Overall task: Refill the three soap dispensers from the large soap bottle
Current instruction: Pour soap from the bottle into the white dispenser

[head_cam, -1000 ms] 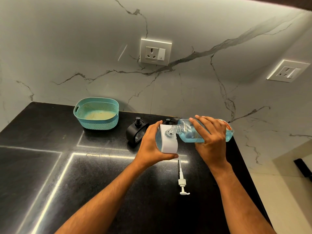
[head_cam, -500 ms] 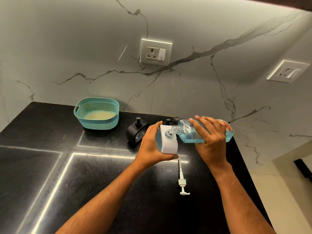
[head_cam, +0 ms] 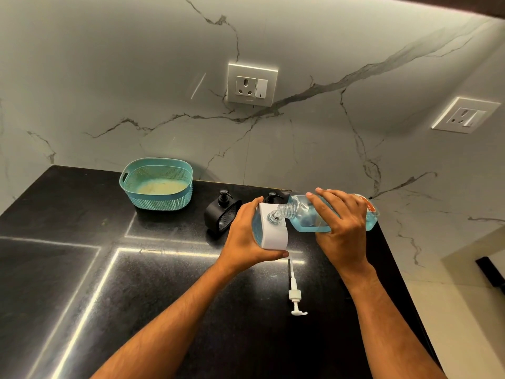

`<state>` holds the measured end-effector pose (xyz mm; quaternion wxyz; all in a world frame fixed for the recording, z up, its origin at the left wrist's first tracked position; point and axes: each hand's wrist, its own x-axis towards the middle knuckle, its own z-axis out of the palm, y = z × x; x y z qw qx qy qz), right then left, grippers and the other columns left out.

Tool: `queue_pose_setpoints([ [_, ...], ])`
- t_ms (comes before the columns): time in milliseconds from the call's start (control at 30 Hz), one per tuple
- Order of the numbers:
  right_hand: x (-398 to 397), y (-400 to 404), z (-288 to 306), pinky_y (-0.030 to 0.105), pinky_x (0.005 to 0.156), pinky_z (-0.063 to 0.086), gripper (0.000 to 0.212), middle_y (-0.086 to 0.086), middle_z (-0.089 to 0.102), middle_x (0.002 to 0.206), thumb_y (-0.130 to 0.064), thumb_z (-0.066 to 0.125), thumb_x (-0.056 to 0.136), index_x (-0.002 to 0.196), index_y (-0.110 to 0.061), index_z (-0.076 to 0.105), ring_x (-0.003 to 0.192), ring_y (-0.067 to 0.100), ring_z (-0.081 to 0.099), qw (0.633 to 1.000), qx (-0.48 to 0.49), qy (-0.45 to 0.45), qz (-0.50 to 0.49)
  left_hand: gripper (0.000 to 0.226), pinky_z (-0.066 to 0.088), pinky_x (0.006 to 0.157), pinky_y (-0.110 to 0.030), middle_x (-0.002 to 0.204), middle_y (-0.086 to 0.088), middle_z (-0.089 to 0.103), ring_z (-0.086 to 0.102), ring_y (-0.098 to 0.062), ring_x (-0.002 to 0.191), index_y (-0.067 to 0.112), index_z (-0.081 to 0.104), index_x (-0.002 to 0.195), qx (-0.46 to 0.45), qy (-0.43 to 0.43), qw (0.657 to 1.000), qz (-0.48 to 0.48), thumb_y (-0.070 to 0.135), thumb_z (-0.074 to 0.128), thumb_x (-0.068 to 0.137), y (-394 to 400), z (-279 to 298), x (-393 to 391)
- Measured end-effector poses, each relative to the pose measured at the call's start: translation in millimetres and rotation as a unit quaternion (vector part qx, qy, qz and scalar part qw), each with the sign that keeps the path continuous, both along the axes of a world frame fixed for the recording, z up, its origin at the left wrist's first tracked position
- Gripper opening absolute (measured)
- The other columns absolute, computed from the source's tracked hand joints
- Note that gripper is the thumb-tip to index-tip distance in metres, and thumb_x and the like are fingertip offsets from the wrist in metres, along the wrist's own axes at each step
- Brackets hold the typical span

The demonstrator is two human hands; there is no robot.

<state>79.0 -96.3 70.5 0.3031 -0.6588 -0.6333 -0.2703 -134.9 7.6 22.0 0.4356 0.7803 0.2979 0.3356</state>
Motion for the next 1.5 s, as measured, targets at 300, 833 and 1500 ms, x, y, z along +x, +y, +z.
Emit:
queue_pose_setpoints([
  [300, 1, 0, 0, 0.049, 0.104, 0.04, 0.067, 0.01, 0.068, 0.133, -0.009, 0.091, 0.07, 0.133, -0.013, 0.068, 0.123, 0.034, 0.061, 1.0, 0.005, -0.005, 0.0, 0.128, 0.046, 0.113, -0.026, 0.149, 0.008, 0.044, 0.045, -0.001, 0.136, 0.02, 0.03, 0.159, 0.007, 0.002, 1.0, 0.002, 0.062, 0.094, 0.056, -1, 1, -1],
  [833, 2, -3, -2, 0.053, 0.101, 0.042, 0.065, 0.009, 0.067, 0.134, -0.015, 0.089, 0.072, 0.134, -0.013, 0.067, 0.122, 0.032, 0.061, 1.0, -0.006, 0.003, 0.0, 0.127, 0.046, 0.113, -0.027, 0.149, 0.008, 0.044, 0.044, 0.001, 0.136, 0.02, 0.031, 0.159, 0.006, -0.007, 1.0, -0.001, 0.062, 0.093, 0.056, -4, 5, 0],
  [1500, -11, -6, -7, 0.03, 0.102, 0.042, 0.073, 0.014, 0.073, 0.114, -0.023, 0.097, 0.067, 0.127, 0.001, 0.065, 0.103, 0.027, 0.069, 0.994, -0.005, 0.109, -0.017, 0.126, 0.041, 0.113, -0.018, 0.152, 0.01, 0.044, 0.046, -0.001, 0.139, 0.022, 0.032, 0.158, -0.001, -0.03, 1.0, -0.008, 0.062, 0.095, 0.055, -5, 6, 5],
])
